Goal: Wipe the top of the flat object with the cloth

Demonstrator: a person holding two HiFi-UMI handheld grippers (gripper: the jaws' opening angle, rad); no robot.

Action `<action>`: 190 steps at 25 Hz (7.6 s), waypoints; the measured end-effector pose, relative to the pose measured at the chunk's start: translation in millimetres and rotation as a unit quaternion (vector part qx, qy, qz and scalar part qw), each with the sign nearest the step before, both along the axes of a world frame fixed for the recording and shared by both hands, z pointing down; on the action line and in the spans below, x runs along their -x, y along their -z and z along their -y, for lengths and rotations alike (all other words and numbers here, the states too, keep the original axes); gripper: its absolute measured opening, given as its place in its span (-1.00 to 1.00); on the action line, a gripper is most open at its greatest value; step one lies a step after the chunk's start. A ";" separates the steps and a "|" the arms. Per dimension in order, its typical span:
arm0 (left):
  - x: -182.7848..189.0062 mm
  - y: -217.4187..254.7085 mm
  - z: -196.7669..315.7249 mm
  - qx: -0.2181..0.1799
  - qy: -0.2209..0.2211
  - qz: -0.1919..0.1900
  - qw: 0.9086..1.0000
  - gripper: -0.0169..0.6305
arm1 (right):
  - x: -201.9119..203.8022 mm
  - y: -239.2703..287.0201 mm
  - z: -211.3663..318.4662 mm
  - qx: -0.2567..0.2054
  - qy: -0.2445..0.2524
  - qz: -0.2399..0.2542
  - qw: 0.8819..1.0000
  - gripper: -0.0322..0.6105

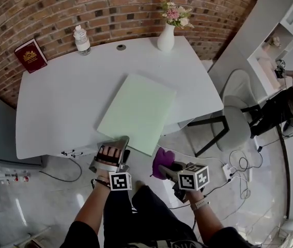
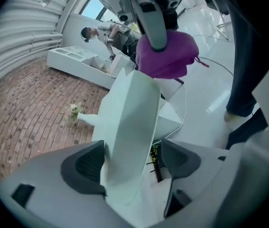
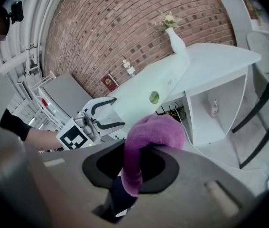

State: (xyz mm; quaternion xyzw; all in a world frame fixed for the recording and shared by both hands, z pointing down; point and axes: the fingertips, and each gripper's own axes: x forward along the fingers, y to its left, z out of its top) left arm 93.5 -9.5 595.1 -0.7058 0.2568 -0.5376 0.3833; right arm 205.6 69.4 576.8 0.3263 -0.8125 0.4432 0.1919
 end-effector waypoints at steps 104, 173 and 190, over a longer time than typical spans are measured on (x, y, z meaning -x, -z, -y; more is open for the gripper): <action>60.1 21.4 -57.8 0.404 0.243 -0.877 0.088 0.00 | 54.6 48.2 20.1 -0.075 0.056 -0.026 0.995 -0.70; 302.6 125.2 77.5 0.101 0.322 -0.623 0.706 -0.87 | 260.0 36.4 308.2 0.017 0.300 -0.138 0.944 -0.70; 276.0 111.3 67.1 0.111 0.331 -0.624 0.699 -0.87 | 183.8 67.5 342.9 -0.153 0.232 -0.272 0.921 -0.70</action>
